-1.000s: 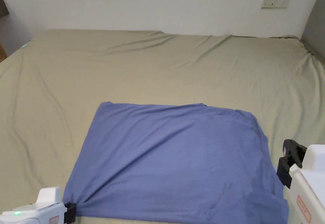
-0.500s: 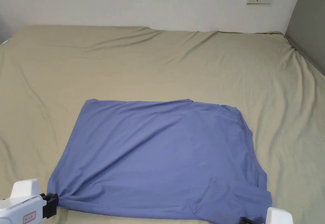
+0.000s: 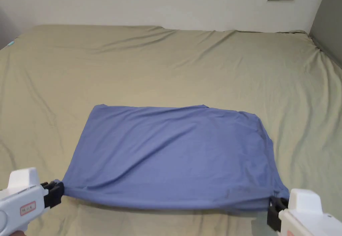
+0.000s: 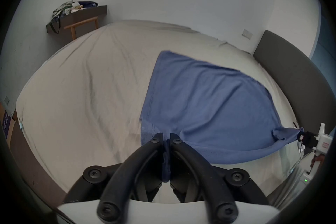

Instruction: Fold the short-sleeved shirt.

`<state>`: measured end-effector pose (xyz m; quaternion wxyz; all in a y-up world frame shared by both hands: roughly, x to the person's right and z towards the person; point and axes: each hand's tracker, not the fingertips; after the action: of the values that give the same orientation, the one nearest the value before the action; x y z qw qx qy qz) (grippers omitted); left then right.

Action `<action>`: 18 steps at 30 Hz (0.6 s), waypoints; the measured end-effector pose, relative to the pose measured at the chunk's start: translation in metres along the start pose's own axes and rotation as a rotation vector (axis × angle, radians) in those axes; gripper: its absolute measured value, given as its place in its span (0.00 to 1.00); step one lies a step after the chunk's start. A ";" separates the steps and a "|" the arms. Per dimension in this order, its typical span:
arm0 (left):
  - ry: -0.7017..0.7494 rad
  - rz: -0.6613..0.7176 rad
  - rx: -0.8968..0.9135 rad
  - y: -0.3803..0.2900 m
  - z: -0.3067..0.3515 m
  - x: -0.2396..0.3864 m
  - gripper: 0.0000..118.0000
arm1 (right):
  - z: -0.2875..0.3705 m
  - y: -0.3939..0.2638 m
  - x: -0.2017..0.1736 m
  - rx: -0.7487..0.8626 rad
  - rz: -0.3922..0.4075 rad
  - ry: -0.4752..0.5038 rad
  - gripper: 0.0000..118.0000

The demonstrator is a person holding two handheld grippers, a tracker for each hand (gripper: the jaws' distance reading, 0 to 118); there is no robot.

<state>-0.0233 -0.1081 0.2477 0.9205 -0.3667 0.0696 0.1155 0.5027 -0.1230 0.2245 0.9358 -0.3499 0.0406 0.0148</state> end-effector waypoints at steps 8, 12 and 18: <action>0.035 -0.064 0.035 0.070 -0.049 0.021 0.04 | -0.061 0.077 0.000 0.030 0.031 -0.014 0.09; 0.065 -0.070 -0.024 0.090 -0.100 0.029 0.04 | -0.113 0.098 0.001 -0.030 0.041 -0.032 0.09; 0.117 -0.054 -0.141 0.098 -0.184 0.032 0.04 | -0.195 0.106 0.001 -0.191 0.006 -0.060 0.09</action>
<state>-0.0266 -0.1609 0.0434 0.8896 -0.4384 0.1051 0.0739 0.4849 -0.1711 0.0086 0.8989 -0.4368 0.0119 0.0320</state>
